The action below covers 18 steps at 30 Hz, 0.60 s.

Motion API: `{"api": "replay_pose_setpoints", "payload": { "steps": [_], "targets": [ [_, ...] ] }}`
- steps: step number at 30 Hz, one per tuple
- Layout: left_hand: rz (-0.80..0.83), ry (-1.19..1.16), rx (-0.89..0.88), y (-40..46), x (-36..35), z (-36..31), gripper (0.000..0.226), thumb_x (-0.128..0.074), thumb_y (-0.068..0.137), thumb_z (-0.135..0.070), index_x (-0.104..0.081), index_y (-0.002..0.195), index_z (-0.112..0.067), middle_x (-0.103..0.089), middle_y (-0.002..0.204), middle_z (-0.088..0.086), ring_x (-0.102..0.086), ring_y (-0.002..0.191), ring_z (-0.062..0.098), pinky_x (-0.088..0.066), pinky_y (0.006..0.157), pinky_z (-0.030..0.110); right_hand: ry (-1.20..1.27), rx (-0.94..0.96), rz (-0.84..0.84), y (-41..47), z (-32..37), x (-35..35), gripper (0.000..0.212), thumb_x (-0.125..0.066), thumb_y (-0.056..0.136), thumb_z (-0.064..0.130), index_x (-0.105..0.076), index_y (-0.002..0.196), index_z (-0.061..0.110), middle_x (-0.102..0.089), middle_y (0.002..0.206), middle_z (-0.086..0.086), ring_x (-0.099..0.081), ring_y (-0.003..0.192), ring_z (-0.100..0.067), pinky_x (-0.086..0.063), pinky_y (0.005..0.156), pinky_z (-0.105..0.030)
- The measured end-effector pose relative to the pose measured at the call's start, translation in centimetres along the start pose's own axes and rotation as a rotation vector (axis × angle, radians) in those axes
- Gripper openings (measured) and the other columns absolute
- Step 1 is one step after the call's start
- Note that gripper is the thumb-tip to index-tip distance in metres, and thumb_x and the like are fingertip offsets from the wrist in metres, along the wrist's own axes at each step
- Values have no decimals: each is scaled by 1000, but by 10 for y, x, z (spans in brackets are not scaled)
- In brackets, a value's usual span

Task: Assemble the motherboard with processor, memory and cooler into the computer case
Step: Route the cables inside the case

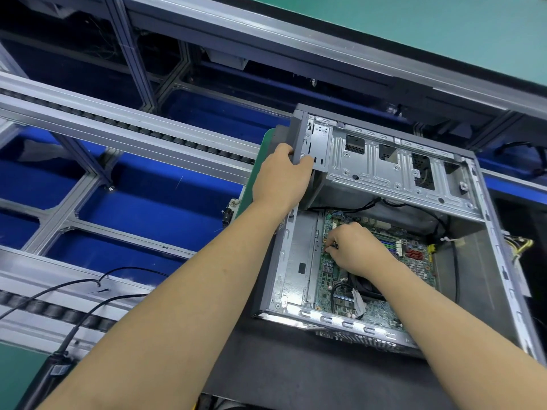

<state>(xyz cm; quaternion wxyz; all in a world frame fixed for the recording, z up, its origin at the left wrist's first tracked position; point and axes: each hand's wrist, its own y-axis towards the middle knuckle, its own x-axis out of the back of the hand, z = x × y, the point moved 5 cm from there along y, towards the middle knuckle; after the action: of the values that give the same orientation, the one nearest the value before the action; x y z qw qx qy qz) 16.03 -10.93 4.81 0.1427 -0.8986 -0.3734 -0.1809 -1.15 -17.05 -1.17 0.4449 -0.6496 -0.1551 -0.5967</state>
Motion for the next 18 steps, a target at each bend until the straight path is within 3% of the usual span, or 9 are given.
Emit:
{"api": "replay_pose_setpoints", "payload": {
  "steps": [8,13,18],
  "targets": [
    [-2,2,-1,0,0,0,41,-48,94,-40,-49,132,-22,-59,111,-5,-60,93,17,-56,84,44,-15,38,-13,-1,0,1,17,-59,99,18,-73,97,8,-71,87,-10,-63,77,-27,-55,72,-36],
    [-7,2,-2,1,-1,1,42,-48,95,-40,-49,132,-23,-58,114,-6,-60,94,16,-56,86,44,75,39,-4,-4,-8,4,32,-58,93,11,-69,123,17,-70,111,-9,-66,94,-28,-57,83,-39],
    [-10,5,-1,1,-2,2,40,-48,94,-41,-50,130,-25,-59,111,-8,-60,92,13,-57,84,43,45,46,-14,-3,-6,2,20,-61,94,21,-73,108,12,-71,98,-8,-64,84,-24,-56,77,-35]
  ]
}}
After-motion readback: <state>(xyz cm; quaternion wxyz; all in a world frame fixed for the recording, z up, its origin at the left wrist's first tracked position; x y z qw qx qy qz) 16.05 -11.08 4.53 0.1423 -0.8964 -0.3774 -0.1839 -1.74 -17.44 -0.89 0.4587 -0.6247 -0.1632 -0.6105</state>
